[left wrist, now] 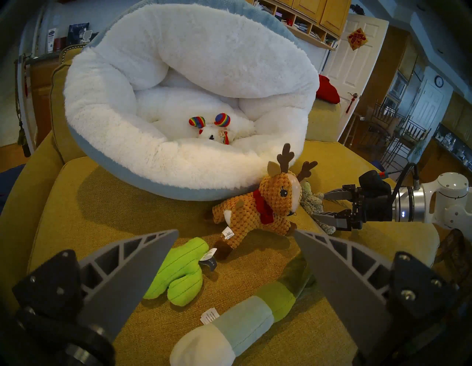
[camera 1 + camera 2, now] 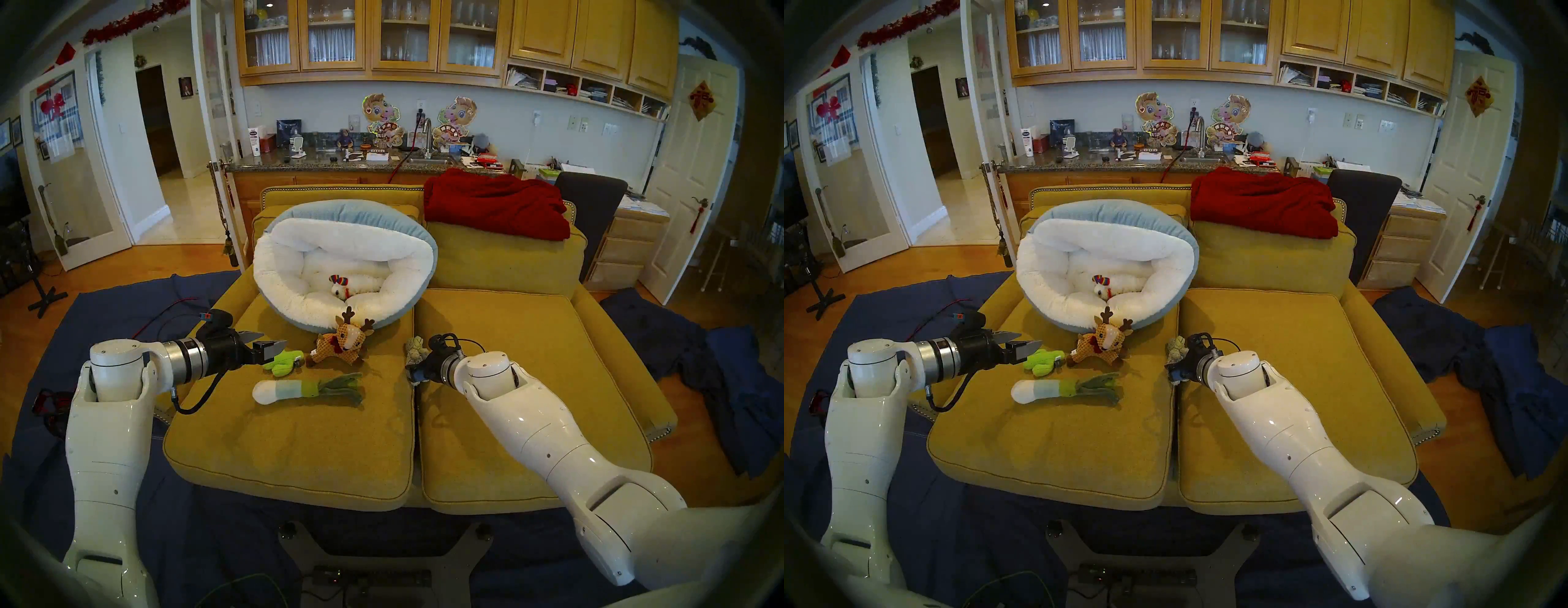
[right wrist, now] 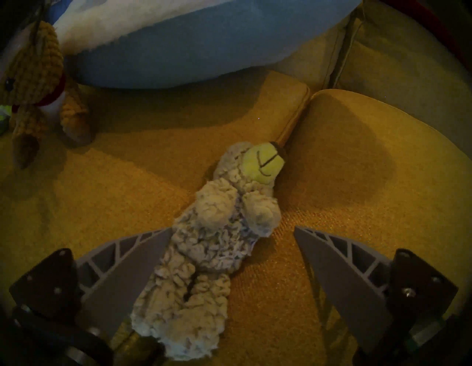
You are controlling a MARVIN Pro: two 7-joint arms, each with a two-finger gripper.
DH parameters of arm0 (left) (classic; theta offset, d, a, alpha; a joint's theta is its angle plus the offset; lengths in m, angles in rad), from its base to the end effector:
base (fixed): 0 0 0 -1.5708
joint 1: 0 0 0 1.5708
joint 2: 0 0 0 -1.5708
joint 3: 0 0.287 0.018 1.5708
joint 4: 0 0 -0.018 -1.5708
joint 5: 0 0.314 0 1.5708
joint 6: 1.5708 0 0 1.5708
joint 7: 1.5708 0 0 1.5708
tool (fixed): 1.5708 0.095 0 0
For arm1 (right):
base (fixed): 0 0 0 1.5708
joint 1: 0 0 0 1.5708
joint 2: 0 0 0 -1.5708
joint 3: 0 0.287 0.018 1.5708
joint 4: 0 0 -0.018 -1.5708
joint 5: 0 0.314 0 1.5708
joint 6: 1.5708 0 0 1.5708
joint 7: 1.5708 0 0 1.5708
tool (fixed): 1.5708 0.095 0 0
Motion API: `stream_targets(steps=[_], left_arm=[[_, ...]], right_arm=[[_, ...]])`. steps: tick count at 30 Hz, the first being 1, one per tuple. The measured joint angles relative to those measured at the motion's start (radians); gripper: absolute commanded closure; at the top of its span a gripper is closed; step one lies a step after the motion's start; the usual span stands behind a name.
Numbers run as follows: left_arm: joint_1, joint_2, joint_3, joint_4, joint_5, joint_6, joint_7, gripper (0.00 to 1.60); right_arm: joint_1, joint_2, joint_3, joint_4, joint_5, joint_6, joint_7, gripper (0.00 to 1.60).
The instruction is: Put toys into dog bed
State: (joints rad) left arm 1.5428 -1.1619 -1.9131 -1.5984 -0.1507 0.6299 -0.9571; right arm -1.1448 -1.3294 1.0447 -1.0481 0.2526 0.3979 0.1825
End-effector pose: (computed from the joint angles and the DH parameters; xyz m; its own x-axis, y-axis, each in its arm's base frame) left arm 0.3900 0.1710 -0.2587 0.4687 -0.0446 0.8822 -0.4759 -0.8541 0.2097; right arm 0.4876 0.0611 -0.3935 0.5070 0.3262 0.7978 0.4804 -0.8755 0.0526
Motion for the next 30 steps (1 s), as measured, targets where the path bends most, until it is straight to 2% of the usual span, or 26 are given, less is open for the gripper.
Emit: stream_targets(steps=[1, 2, 3, 4, 5, 6, 8, 19, 30], left_arm=[[0.0, 0.0, 0.0, 0.0, 0.0, 0.0, 0.0, 0.0], [0.0, 0.0, 0.0, 0.0, 0.0, 0.0, 0.0, 0.0], [0.0, 0.0, 0.0, 0.0, 0.0, 0.0, 0.0, 0.0], [0.0, 0.0, 0.0, 0.0, 0.0, 0.0, 0.0, 0.0], [0.0, 0.0, 0.0, 0.0, 0.0, 0.0, 0.0, 0.0], [0.0, 0.0, 0.0, 0.0, 0.0, 0.0, 0.0, 0.0], [0.0, 0.0, 0.0, 0.0, 0.0, 0.0, 0.0, 0.0], [0.0, 0.0, 0.0, 0.0, 0.0, 0.0, 0.0, 0.0], [0.0, 0.0, 0.0, 0.0, 0.0, 0.0, 0.0, 0.0]], right_arm=[[-0.001, 0.0, 0.0, 0.001, 0.001, -0.001, 0.002, 0.3], [-0.001, -0.001, -0.001, 0.002, 0.001, -0.003, 0.004, 0.41], [-0.001, -0.002, -0.001, 0.005, 0.001, -0.005, 0.006, 0.67], [-0.002, -0.003, -0.002, 0.007, 0.001, -0.007, 0.007, 0.67], [-0.002, -0.003, -0.002, 0.01, 0.001, -0.009, 0.007, 1.01], [-0.002, -0.005, -0.004, 0.015, 0.0, -0.011, 0.008, 1.1], [-0.002, -0.008, -0.005, 0.023, -0.003, -0.017, 0.008, 1.59], [-0.003, -0.02, -0.005, 0.044, -0.016, -0.05, -0.004, 1.6], [-0.015, 0.023, 0.022, -0.055, -0.018, -0.078, -0.003, 1.6]])
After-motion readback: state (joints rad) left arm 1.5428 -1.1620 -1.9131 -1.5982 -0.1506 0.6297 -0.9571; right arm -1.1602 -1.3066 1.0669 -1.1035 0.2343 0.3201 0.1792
